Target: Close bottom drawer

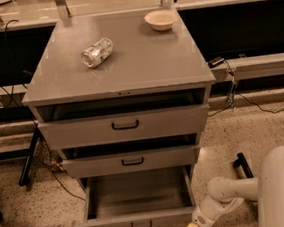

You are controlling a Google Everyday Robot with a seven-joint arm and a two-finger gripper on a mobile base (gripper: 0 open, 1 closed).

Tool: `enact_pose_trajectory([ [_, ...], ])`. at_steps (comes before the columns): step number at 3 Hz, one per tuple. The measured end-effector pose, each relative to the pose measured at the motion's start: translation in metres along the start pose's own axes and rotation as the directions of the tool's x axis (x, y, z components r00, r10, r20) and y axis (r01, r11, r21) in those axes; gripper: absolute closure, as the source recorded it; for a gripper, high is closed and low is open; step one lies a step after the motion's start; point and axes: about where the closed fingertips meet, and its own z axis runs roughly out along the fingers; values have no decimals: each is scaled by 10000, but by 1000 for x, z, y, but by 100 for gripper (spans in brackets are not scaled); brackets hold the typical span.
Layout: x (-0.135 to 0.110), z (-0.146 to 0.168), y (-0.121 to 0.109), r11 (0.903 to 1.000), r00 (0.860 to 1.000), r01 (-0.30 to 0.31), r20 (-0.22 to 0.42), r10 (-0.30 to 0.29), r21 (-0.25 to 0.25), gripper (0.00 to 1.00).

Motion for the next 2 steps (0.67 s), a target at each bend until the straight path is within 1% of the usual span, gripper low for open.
enact_pose_trajectory([
  [1, -5, 15, -30, 9990, 9995, -95, 300, 83, 425, 42],
  [2, -15, 25, -58, 9955, 9953, -135, 963, 44, 940, 66],
])
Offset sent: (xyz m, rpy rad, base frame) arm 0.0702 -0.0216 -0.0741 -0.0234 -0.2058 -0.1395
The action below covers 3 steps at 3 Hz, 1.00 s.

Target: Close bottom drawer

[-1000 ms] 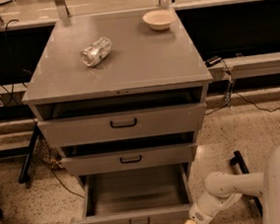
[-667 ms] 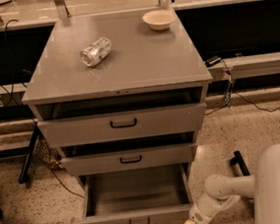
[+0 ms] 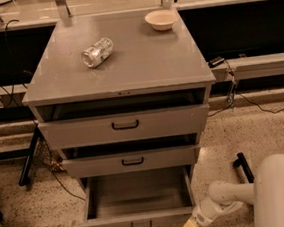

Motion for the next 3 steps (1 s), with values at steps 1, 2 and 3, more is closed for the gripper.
enact_pose_trajectory([
  [1, -19, 9, -17, 9980, 9959, 340, 818, -383, 528, 89],
  [2, -42, 19, -28, 9929, 9799, 788, 1762, -936, 896, 100],
  [3, -43, 23, -29, 9934, 9778, 764, 1886, -916, 861, 100],
])
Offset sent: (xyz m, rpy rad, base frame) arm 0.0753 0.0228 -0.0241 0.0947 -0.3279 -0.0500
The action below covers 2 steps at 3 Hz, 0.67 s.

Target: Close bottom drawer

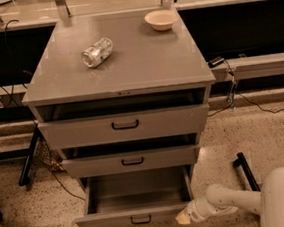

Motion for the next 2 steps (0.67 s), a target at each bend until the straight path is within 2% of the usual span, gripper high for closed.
enact_pose_trajectory([
  [1, -16, 20, -9, 9996, 9985, 267, 472, -271, 70, 100],
  [2, -15, 20, -8, 9996, 9985, 268, 475, -271, 70, 100],
])
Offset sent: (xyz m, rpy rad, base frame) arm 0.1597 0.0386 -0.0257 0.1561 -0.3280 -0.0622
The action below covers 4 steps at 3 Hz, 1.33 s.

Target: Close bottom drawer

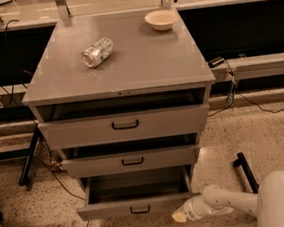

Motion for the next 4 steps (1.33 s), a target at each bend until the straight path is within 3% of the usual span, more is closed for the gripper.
enact_pose_trajectory([
  [1, -29, 13, -19, 9996, 9976, 274, 640, -281, 123, 100],
  [4, -81, 48, -32, 9961, 9819, 865, 1704, -827, -151, 100],
])
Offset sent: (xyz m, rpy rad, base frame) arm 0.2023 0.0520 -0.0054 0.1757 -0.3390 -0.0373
